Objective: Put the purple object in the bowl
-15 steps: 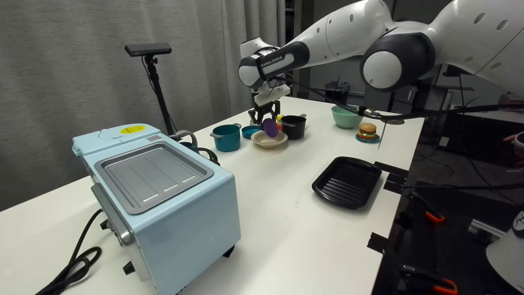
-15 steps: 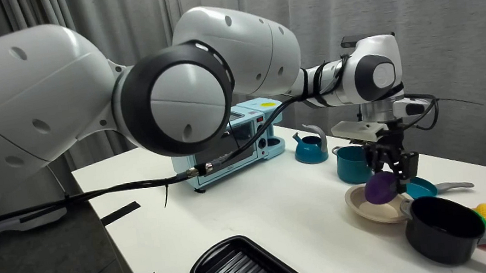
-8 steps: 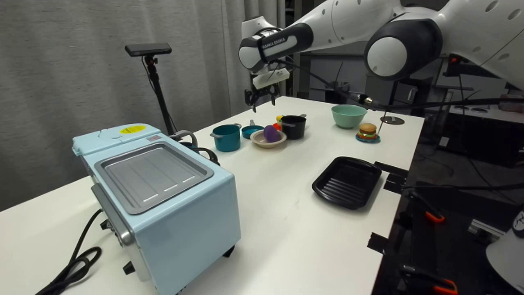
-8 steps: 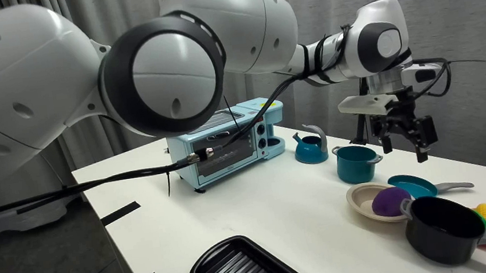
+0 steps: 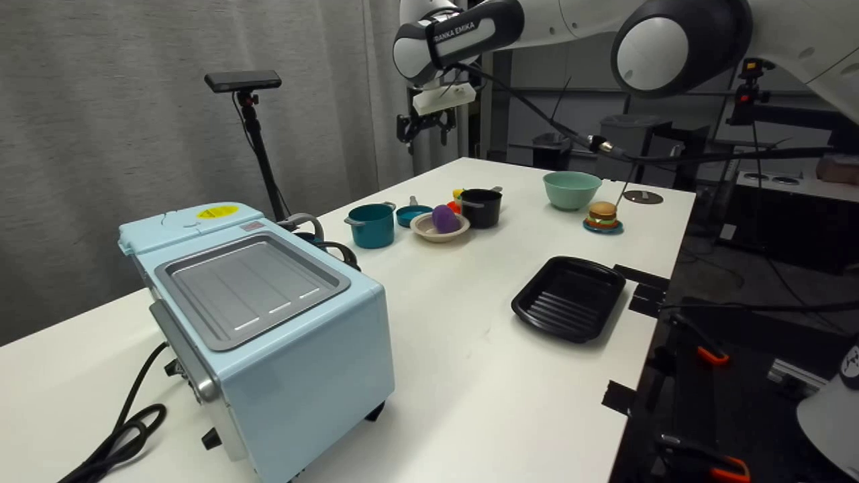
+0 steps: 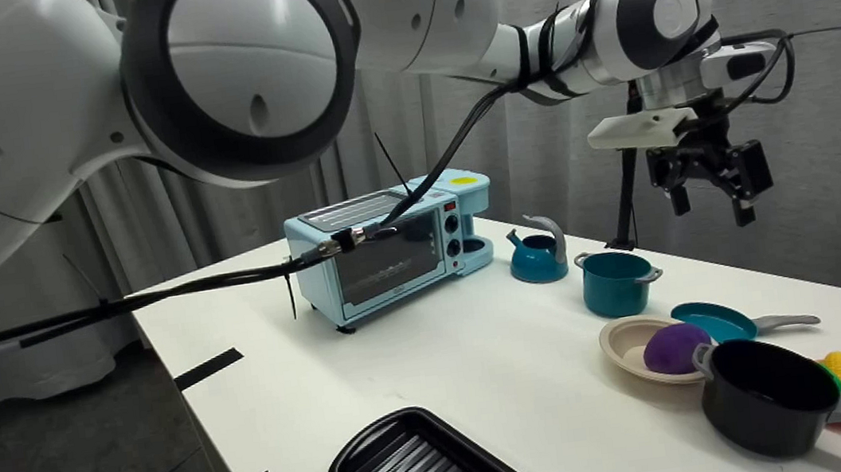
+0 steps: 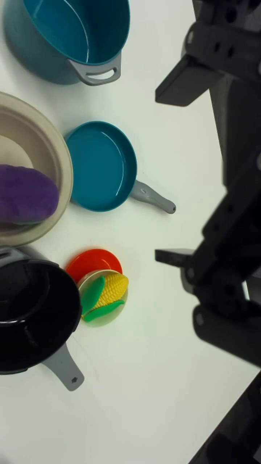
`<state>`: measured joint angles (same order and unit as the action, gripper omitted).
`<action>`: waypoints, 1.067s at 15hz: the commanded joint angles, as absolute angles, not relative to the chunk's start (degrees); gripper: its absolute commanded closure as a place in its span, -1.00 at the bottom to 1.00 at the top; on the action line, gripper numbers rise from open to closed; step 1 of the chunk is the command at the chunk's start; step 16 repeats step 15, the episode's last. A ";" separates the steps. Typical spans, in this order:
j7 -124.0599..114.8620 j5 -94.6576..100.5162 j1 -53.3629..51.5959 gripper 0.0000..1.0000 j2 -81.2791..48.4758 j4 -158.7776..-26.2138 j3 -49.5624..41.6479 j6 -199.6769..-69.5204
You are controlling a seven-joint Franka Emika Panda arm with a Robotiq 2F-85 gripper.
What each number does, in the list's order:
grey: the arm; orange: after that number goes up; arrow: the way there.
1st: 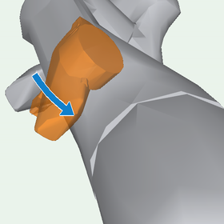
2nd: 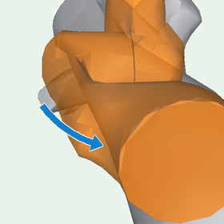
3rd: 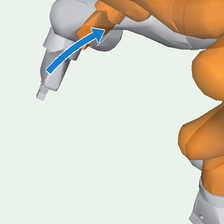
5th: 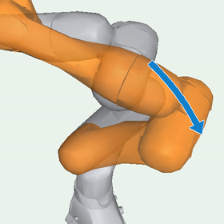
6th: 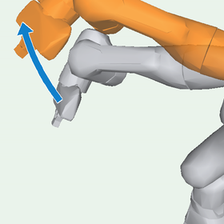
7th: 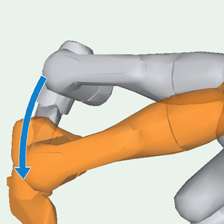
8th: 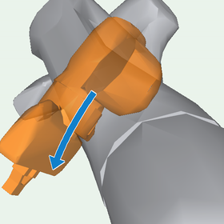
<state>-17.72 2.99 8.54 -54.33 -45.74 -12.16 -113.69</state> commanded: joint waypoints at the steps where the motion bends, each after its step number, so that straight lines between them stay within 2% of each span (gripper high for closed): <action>1: -17.72 2.99 8.52 -1.00 -54.19 -46.00 -12.16 -113.73; 16: -17.72 2.99 8.47 -1.00 -54.05 -46.81 -12.16 -114.17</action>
